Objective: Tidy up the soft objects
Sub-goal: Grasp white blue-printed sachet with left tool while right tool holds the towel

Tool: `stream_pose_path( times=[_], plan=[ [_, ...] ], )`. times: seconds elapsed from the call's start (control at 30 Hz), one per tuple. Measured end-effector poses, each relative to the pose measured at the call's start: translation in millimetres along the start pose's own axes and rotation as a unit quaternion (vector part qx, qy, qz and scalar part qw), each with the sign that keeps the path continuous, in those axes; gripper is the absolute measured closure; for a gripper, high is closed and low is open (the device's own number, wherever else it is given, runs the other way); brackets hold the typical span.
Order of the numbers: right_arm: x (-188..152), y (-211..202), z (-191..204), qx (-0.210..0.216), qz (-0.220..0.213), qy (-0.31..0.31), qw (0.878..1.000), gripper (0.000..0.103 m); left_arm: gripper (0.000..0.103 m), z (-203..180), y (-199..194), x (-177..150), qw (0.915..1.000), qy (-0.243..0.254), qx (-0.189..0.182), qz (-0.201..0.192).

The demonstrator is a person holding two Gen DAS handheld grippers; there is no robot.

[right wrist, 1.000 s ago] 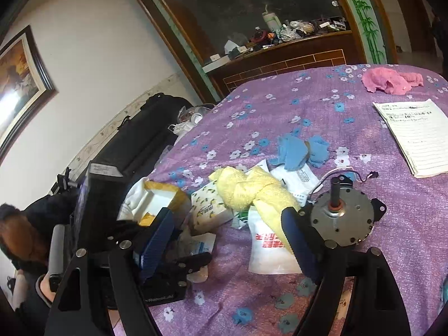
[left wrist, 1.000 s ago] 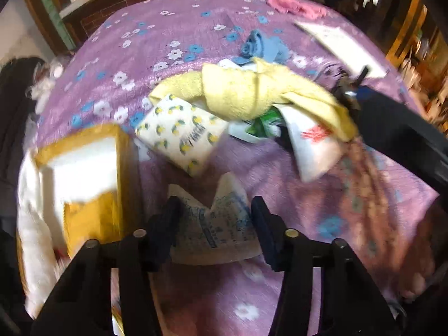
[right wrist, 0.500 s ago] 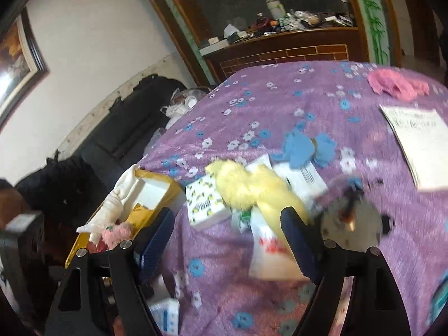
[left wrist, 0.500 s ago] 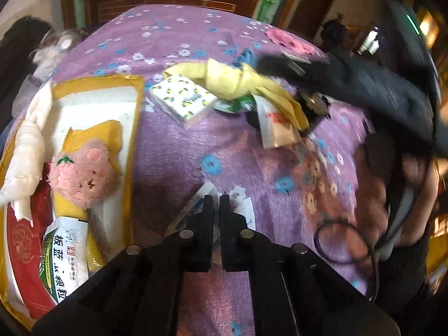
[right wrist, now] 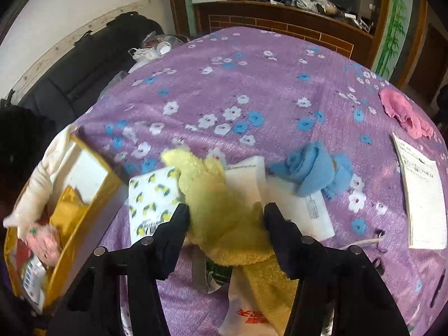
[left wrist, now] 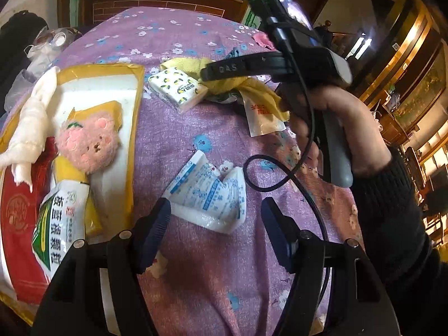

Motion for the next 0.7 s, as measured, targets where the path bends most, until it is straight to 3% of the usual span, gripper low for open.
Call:
stream_pose_path(
  times=[0.07,0.2,0.27,0.43,0.57,0.63,0.7],
  plan=[
    [-4,-12,3,0.003,-0.025,-0.002,1.000,0.064,0.037,0,0,-1,1.0000,-0.004,-0.001,0.000],
    [-29,-54,-9,0.064,-0.095,0.031,0.993,0.065,0.037,-6,9,1,0.9996,-0.018,0.007,0.020],
    [-51,-71,-18,0.102,-0.129,0.043,0.985,0.065,0.037,-13,13,3,0.9993,-0.012,0.014,0.033],
    [-107,-97,-44,0.170,-0.203,0.052,0.963,0.064,0.037,-14,24,14,0.9951,-0.068,0.042,0.058],
    [-130,-80,-60,0.192,-0.222,0.057,0.954,0.064,0.037,-5,22,25,0.9896,-0.131,0.015,0.058],
    [-131,-71,-68,0.215,-0.208,0.075,0.951,0.064,0.037,1,19,22,0.9826,-0.177,-0.017,0.053],
    [-133,-64,-73,0.228,-0.201,0.081,0.949,0.064,0.037,9,22,24,0.9747,-0.217,-0.015,0.051]
  ],
)
Point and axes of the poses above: each gripper's, at about its wrist camera, not at the fingertips, and y roughly the way its jaws point, z to its left, x to its top, the point moved 1 cm from there along y, roughly the way its jaws point, and after that the axes turned 13 degrees about z, right-handed, at the moved point
